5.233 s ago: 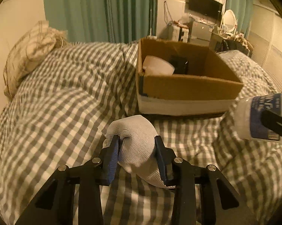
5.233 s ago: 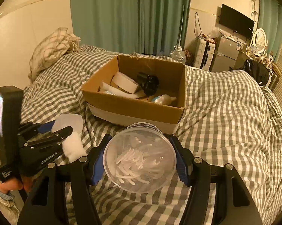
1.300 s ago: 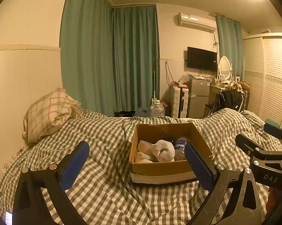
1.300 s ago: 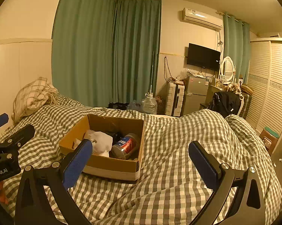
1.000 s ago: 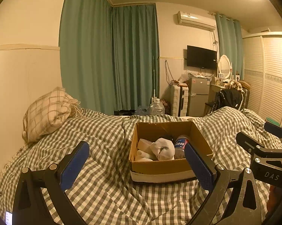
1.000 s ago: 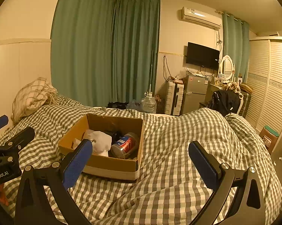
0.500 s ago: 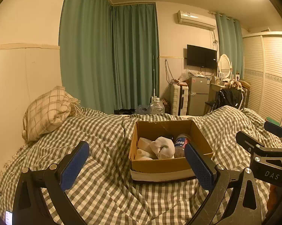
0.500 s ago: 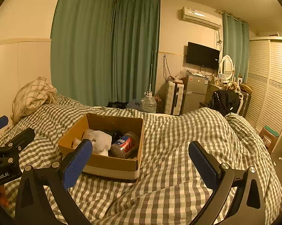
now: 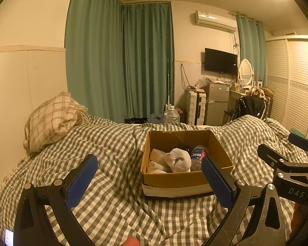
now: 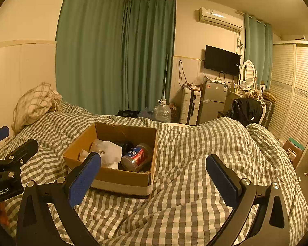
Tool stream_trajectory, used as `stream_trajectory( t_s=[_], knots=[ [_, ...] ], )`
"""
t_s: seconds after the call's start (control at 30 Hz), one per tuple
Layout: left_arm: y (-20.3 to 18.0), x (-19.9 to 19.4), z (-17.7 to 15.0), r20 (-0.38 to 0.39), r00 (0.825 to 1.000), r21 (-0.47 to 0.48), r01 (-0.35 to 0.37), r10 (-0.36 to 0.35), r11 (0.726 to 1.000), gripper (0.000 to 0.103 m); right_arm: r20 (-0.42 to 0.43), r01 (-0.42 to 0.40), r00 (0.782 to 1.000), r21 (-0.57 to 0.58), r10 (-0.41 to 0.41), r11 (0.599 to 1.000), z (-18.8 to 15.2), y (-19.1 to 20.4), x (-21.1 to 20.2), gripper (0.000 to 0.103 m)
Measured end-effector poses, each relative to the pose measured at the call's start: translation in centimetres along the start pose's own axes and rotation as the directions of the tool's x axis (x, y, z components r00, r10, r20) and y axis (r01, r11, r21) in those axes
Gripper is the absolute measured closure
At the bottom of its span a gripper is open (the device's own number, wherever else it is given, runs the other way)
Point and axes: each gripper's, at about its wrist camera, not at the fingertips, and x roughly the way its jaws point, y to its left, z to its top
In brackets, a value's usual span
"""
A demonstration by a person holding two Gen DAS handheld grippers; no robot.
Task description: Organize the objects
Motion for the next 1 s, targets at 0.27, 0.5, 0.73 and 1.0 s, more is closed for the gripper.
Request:
stream_trajectory(
  t_s=[0.27, 0.5, 0.73, 1.0],
  knots=[
    [0.18, 0.09, -0.13, -0.007, 1.000, -0.008, 0.002, -0.002, 1.000, 0.000, -0.004, -0.001, 1.000, 0.001, 0.001, 1.000, -0.11, -0.14, 0.16, 0.000],
    [-0.03, 0.06, -0.28, -0.007, 1.000, -0.002, 0.003, -0.003, 1.000, 0.000, -0.005, -0.001, 1.000, 0.000, 0.001, 1.000, -0.15, -0.14, 0.17, 0.000],
    [-0.07, 0.02, -0.30, -0.008, 1.000, -0.001, 0.002, -0.002, 1.000, 0.000, -0.006, -0.001, 1.000, 0.000, 0.001, 1.000, -0.21, -0.17, 0.21, 0.000],
    [-0.10, -0.01, -0.41, -0.012, 1.000, 0.000, 0.004, -0.004, 1.000, 0.000, -0.007, -0.001, 1.000, 0.000, 0.001, 1.000, -0.17, -0.11, 0.23, 0.000]
  ],
)
